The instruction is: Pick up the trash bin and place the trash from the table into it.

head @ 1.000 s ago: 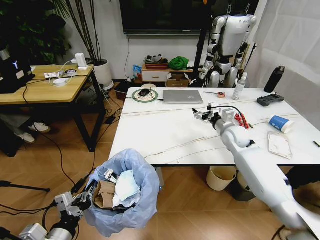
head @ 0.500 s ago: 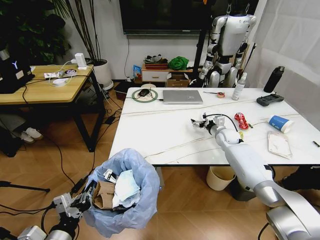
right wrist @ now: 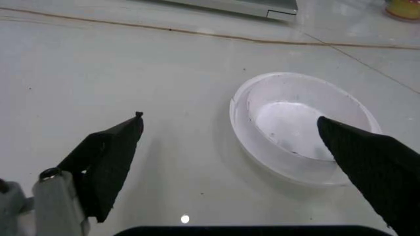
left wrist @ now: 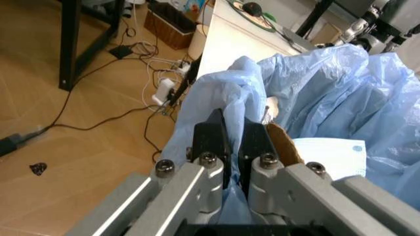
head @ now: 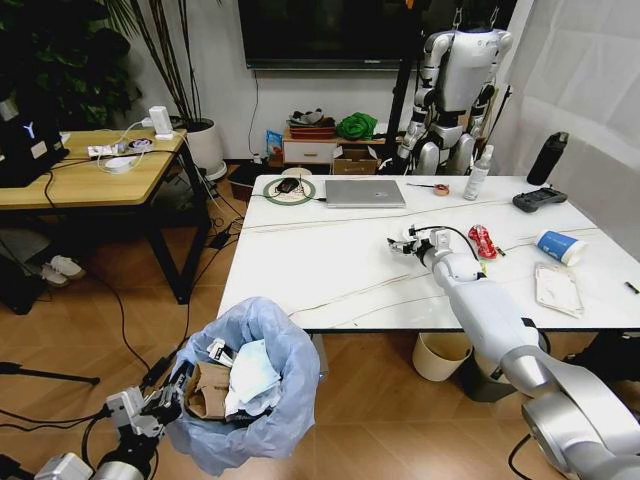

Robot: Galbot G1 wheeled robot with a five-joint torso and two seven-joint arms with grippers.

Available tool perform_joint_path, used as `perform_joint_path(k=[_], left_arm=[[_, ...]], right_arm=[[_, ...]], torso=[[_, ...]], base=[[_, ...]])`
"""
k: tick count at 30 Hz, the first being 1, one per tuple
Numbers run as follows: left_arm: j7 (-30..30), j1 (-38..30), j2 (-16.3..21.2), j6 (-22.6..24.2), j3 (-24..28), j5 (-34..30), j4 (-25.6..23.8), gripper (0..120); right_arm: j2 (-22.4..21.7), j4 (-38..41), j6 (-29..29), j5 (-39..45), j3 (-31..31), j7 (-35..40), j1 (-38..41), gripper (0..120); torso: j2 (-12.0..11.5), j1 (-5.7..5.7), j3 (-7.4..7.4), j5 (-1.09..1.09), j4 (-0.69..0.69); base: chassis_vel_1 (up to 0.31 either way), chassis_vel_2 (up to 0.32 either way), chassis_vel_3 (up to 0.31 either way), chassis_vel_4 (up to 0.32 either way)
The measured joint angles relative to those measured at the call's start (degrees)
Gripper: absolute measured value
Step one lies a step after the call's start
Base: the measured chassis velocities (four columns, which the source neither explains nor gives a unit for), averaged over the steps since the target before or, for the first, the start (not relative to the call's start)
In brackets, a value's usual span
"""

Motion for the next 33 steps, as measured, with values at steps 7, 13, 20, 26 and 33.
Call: perform_joint_path(k=[7, 13, 20, 26, 33], left_arm=[[0.10, -0.02, 0.08, -0.10, 0.04, -0.04, 0.00, 0], [0.12, -0.15, 0.20, -0.11, 0.11, -0.18, 0.06, 0], [0.12, -0.26, 0.46, -0.11, -0.03, -0.57, 0.30, 0], [0.12, -0.28, 0.64, -0.12, -0.19, -0.85, 0.55, 0], [0.12, -0.57, 1.08, -0.14, -0.36, -1.44, 0.96, 0]], right_arm=[[-0.55, -0.09, 0.00, -0.66, 0.10, 0.05, -0.17, 73], [-1.14, 0.22, -0.24, -0.75, -0.12, 0.17, -0.40, 50], [-0.99, -0.10, -0.34, -1.06, -0.68, 0.24, -0.07, 26], [-0.52, -0.82, -0.36, -1.51, -0.94, 0.30, 0.45, 5], [-0.51, -1.03, -0.14, -2.05, -1.25, 0.33, 0.22, 0]], torso=[[0.00, 0.00, 0.00, 0.00, 0.00], [0.00, 0.00, 0.00, 0.00, -0.01], [0.00, 0.00, 0.00, 0.00, 0.00], [0.00, 0.00, 0.00, -0.01, 0.00], [0.01, -0.01, -0.01, -0.01, 0.00]], base=[[0.000, 0.000, 0.000, 0.000], [0.000, 0.000, 0.000, 0.000], [0.000, 0.000, 0.000, 0.000], [0.000, 0.000, 0.000, 0.000], [0.000, 0.000, 0.000, 0.000]])
